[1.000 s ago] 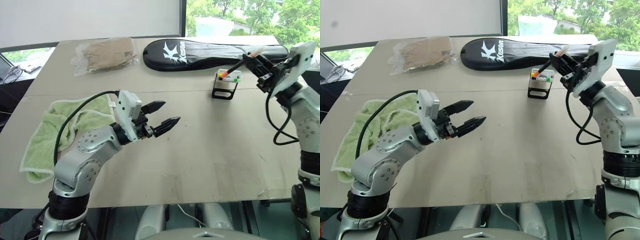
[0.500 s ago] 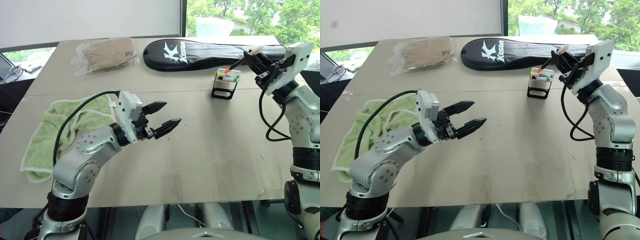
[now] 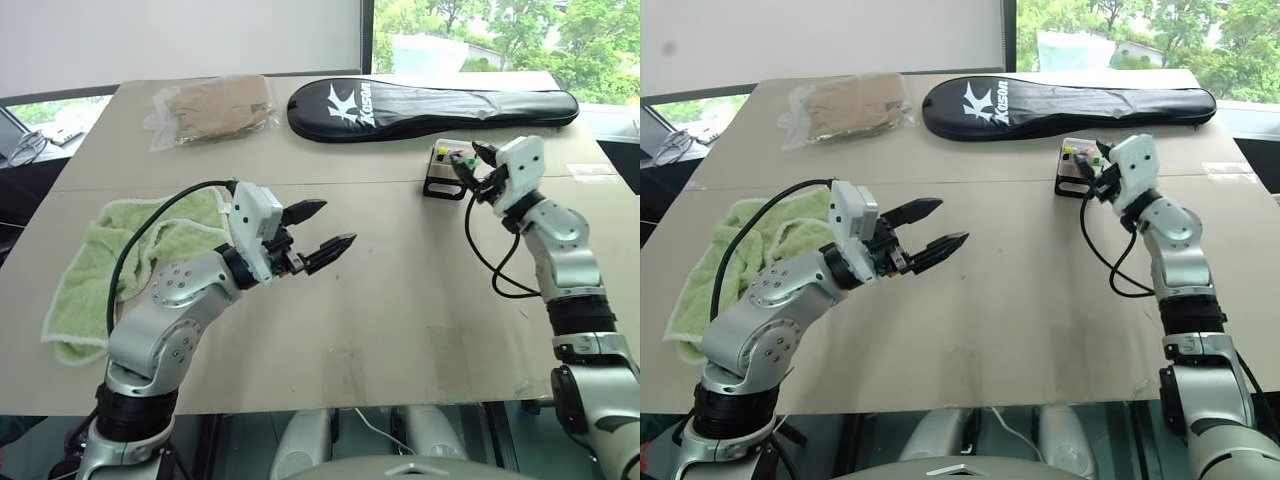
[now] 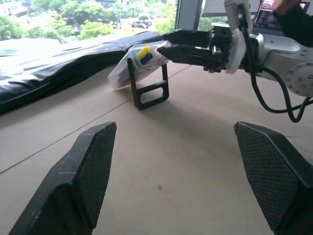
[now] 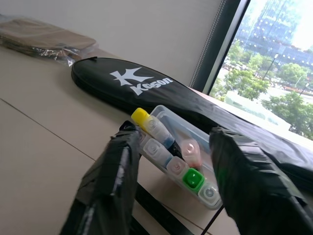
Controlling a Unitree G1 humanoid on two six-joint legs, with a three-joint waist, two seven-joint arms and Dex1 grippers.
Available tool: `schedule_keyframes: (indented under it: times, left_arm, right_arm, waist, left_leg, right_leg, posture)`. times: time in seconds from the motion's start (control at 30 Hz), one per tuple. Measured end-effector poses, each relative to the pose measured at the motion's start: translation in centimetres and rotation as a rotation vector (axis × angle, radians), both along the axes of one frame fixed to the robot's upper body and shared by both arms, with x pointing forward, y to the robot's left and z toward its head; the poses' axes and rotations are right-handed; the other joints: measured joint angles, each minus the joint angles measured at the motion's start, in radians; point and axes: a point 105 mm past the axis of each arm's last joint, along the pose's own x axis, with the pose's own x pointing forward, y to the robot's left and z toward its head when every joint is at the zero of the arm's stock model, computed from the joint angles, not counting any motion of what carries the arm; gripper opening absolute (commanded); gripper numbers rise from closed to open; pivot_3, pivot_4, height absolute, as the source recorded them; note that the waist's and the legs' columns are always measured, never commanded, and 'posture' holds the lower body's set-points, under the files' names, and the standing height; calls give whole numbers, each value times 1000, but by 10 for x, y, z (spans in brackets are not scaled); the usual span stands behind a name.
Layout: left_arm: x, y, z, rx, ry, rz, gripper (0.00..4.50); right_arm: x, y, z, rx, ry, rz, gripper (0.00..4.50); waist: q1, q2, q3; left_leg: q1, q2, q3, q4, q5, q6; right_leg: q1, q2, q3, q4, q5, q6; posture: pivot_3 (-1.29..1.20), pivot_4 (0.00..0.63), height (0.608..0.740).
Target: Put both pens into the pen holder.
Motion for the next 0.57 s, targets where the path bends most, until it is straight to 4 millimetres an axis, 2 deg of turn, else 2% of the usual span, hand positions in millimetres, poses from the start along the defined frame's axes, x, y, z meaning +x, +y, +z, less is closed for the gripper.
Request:
schedule_keyframes:
  times: [0.07,0.13,0.27,0.33,0.43,0.57]
  left_arm:
    - [5,3,0,-7,-6,45,3981]
    - [7,7,1,-14,-5,74,3981]
    - [1,26,-18,18,49,162,3981]
    - [-9,38,-32,35,98,208,3981]
    - [-28,56,-50,50,162,288,3981]
    - [-44,67,-69,59,232,353,3981]
  right_arm:
    - [-3,0,5,-3,-16,8,4487]
    - [-11,-2,11,-9,-31,29,4487]
    - [-53,-5,14,-30,33,153,4487]
    - [-77,-10,6,-67,116,203,4487]
    - [-118,-23,-25,-96,328,255,4487]
    - [-145,-38,-57,-95,476,242,4487]
  waist:
    - [0,0,0]
    - [1,0,0]
    - [3,0,0]
    - [3,0,0]
    - [9,0,-1]
    - [17,0,0]
  left_leg:
    - [0,0,0,0,0,0]
    - [-1,0,-1,0,0,0]
    - [-3,1,-2,0,0,0]
    - [-3,2,-2,0,0,0]
    - [-3,2,-2,0,0,0]
    - [4,2,-1,0,-1,2]
  right_leg:
    - [0,0,0,0,0,0]
    - [0,0,1,0,0,0]
    - [0,0,0,-2,0,0]
    - [0,0,1,-3,0,0]
    - [0,-1,0,-2,0,0]
    - [6,0,2,-1,0,0]
  posture:
    - [0,150,740]
    - [0,150,740]
    - [0,150,740]
    - [0,150,740]
    - [0,150,740]
    - [0,150,740]
